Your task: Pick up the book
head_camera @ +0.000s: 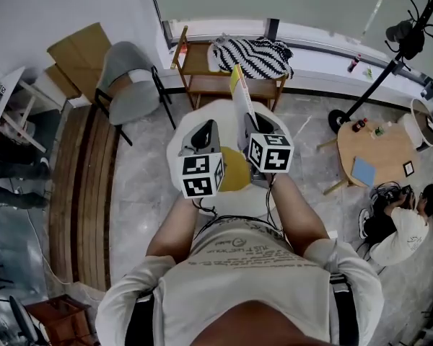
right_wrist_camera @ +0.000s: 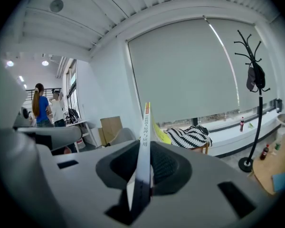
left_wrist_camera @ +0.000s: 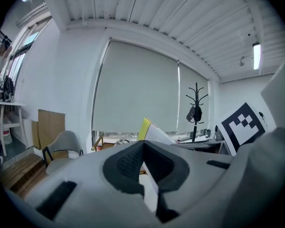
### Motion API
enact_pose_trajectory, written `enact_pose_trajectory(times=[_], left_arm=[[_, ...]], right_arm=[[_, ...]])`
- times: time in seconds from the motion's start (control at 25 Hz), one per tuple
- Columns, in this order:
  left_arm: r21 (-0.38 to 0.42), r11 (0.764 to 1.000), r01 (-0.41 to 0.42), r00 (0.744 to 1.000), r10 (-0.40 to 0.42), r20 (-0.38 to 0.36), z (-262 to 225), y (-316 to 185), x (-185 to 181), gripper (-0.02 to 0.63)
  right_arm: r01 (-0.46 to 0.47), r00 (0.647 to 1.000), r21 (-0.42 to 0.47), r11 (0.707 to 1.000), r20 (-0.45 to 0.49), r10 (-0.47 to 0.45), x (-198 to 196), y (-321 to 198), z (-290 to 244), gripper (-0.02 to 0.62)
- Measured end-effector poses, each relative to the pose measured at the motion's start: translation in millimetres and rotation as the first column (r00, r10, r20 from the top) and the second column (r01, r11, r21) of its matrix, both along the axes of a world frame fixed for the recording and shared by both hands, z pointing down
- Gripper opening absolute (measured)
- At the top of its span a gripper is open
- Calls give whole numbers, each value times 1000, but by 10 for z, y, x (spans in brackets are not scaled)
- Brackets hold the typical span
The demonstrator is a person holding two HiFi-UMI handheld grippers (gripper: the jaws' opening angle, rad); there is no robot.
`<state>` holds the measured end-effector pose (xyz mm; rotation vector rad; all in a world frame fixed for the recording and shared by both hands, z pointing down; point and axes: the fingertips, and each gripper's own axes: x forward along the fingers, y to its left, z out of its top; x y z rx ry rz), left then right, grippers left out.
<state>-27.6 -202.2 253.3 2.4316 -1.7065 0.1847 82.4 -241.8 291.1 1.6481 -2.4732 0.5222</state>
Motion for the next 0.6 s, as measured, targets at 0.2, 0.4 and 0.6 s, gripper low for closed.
enact_pose_trajectory(times=[0.2,0.4,0.6], left_arm=[[8,1000,-1,1000,1,3,-63,-31,-17,12],[3,1000,-2,1000,2,5,-45,-30,-25,12],[-2,1000,9,1000,-9,2,-3,16,-75,12]], right_arm=[[1,1000,7,1000,5,-1,-52,-2,-17,80],[9,1000,1,1000,16,-9,-52,-20,16,80],[0,1000,-13,1000,17,0,-25,27,102,80]])
